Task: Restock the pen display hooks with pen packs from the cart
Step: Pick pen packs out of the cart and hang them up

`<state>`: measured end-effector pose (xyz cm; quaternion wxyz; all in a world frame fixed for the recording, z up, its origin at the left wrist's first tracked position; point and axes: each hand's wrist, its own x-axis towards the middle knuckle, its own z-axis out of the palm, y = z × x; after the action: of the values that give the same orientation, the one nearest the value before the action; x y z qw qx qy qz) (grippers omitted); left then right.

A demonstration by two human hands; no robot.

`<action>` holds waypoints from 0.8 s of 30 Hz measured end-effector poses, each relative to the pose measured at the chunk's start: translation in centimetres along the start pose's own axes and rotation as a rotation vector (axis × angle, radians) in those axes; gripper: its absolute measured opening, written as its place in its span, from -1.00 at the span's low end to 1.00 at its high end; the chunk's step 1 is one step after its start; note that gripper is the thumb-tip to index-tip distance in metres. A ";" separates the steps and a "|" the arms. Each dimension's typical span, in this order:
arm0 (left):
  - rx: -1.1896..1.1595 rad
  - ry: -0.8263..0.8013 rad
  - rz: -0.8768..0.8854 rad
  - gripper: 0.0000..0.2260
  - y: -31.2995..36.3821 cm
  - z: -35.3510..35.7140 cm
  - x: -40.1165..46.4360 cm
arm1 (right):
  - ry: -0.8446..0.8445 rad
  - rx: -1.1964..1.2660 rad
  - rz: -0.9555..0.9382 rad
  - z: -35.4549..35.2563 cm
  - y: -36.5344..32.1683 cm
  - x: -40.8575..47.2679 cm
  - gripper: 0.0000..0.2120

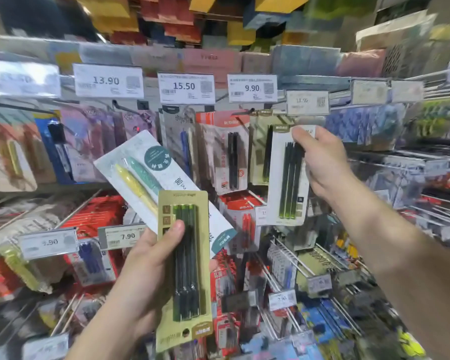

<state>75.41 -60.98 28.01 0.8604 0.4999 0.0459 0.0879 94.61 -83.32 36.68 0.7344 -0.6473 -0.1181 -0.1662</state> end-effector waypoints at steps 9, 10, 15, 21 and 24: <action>0.049 0.009 -0.028 -0.60 0.1 0.0 0.0 | 0.007 0.100 -0.007 1.2 -1.2 2.0 -0.87; 0.043 0.006 -0.031 -0.61 0.1 0.0 0.1 | 0.012 0.098 -0.013 1.3 -1.1 2.1 -0.87; 0.029 -0.005 -0.041 -0.51 0.0 -0.1 0.3 | 0.077 0.131 -0.079 1.0 -1.0 2.8 -0.83; 0.011 -0.024 -0.047 -0.53 0.2 -0.5 0.5 | 0.054 0.093 -0.032 0.6 -1.1 4.4 -0.79; 0.009 -0.022 -0.051 -0.51 0.2 -0.7 0.6 | 0.023 0.128 0.014 0.2 -0.7 5.0 -0.68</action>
<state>75.84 -60.14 27.89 0.8606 0.5033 0.0493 0.0602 98.96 -83.64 39.32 0.7767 -0.5980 -0.1154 -0.1605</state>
